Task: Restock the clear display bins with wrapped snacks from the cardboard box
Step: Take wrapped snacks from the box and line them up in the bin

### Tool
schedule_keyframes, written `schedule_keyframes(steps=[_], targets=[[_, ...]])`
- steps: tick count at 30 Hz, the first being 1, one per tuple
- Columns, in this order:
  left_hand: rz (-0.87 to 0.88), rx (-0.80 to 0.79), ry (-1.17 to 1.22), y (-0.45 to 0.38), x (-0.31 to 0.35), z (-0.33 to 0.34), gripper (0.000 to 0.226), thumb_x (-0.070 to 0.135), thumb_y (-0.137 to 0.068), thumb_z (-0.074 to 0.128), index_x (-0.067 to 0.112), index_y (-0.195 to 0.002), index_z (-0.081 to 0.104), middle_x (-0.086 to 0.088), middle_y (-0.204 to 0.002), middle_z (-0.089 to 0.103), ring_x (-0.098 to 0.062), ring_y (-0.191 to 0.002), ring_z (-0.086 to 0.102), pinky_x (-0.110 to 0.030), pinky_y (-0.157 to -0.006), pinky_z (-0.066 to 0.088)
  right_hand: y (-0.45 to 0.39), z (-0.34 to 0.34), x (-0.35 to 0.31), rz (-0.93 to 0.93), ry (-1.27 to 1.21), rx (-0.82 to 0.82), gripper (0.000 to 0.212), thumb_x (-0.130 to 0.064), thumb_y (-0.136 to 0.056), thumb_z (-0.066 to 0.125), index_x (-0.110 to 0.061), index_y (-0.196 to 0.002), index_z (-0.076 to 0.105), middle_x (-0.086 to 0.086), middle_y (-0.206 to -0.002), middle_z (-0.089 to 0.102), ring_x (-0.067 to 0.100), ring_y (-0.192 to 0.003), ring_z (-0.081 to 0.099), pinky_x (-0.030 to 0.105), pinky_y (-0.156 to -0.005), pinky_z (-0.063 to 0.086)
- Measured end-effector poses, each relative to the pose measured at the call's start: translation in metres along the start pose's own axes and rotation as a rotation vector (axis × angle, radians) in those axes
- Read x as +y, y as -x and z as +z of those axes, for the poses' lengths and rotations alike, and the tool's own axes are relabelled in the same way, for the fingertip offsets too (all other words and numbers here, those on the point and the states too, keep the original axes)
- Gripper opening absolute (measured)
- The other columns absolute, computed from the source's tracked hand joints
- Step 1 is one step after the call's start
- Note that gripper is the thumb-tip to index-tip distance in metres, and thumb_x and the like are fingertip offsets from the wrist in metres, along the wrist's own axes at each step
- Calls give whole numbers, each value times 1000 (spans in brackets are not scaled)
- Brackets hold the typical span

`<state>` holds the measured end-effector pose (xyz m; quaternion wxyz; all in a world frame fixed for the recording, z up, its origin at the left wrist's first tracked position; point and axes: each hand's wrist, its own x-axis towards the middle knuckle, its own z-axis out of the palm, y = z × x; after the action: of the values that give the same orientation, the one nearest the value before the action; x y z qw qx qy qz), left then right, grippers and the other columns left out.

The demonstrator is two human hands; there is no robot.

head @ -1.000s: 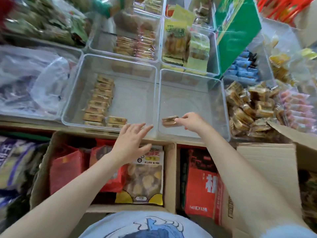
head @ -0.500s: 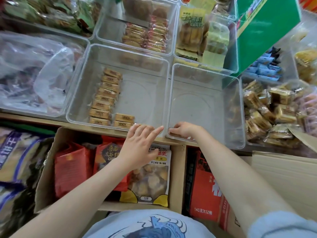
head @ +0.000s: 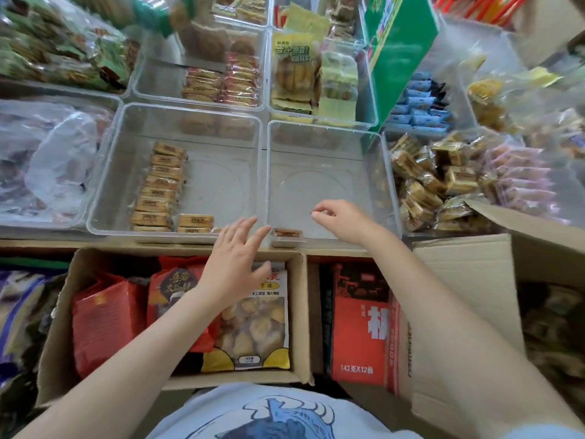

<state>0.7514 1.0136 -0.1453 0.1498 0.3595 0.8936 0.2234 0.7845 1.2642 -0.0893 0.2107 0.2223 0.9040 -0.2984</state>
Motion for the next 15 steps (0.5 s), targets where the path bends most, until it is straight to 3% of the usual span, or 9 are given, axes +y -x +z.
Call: schedule_keyframes(steps=[5,8,10,13,15], targets=[[128,-26,145,8,98,18,65,52,-85,38,19,-139,56,-10,-152,44,-30,-143,35,-49,-119,29,122,-65,53,-107,-239,309,20,-32,-99,53,-26,-100,72,-3,-90,71,14,-86,67,40,-85,55],[192,-100,193,13,161,34,66,56,-86,35,23,-141,51,-3,-151,42,-22,-142,33,-44,-117,32,191,-95,95,-106,-295,542,19,-22,-101,53,-22,-98,72,-4,-82,69,6,-73,65,22,-73,53],[227,-141,244,17,197,46,59,51,-91,44,26,-144,47,1,-150,41,-18,-140,34,-41,-116,33,222,-106,124,-72,-314,655,19,-21,-101,53,-23,-97,71,-4,-78,68,2,-66,61,16,-67,50],[292,-181,351,24,249,64,55,40,-99,56,39,-150,37,8,-156,32,-12,-143,27,-38,-115,32,247,-107,177,51,-319,715,19,-23,-99,54,-24,-92,72,-10,-75,67,2,-65,60,20,-68,50],[328,-212,411,29,281,75,59,39,-99,57,51,-150,29,14,-161,20,-8,-144,22,-33,-112,31,255,-98,212,123,-268,631,18,-24,-99,55,-25,-92,72,-15,-78,66,2,-72,60,23,-70,47]])
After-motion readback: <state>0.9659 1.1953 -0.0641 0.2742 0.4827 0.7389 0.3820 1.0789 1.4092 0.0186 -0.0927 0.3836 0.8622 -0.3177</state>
